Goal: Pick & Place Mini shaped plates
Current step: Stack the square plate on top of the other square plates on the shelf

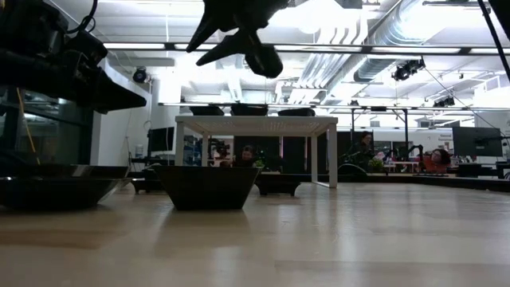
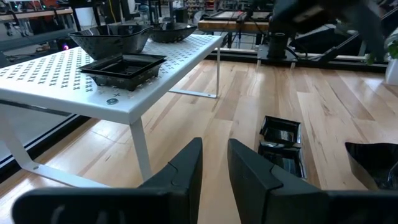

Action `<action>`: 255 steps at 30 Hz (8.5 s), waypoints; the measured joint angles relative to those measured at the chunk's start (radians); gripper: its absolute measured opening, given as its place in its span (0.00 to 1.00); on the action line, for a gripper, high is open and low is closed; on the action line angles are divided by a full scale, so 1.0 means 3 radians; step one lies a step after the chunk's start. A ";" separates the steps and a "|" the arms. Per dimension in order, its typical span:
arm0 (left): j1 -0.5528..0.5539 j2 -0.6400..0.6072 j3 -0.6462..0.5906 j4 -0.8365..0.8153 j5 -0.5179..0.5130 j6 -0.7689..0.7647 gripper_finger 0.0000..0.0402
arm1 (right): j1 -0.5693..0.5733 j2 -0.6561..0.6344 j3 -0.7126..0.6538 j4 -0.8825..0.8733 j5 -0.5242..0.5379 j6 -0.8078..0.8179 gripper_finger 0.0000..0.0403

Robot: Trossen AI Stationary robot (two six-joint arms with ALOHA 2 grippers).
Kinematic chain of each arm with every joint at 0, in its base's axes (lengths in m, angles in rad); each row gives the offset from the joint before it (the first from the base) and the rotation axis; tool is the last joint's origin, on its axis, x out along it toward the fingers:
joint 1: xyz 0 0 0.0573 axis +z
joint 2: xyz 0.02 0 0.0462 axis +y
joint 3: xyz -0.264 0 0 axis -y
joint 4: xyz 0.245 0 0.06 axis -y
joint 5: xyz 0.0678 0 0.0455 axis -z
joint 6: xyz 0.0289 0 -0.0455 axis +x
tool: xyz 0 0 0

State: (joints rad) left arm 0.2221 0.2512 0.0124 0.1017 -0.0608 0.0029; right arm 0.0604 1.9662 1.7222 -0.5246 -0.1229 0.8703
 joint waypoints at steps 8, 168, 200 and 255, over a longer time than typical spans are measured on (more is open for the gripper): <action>0.0000 0.0000 0.0000 0.0000 0.0000 0.0000 0.18 | 0.0291 -0.0008 -0.0063 -0.0173 0.0119 0.0011 0.21; 0.0000 -0.0001 0.0000 0.0000 0.0001 0.0000 0.18 | 0.0011 -0.0451 -0.2407 0.1031 0.0753 0.2105 0.18; 0.0000 0.0000 0.0000 0.0000 0.0001 0.0000 0.18 | 0.0087 -0.0476 -0.2390 0.1135 0.0745 0.2007 0.00; -0.0001 0.0000 0.0000 0.0000 0.0001 0.0000 0.18 | -0.0059 -0.1082 -0.1078 -0.0064 0.1690 0.1581 0.00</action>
State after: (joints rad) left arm 0.2218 0.2512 0.0124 0.1017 -0.0605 0.0029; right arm 0.0428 1.6417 1.3987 -0.5438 0.3841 1.3447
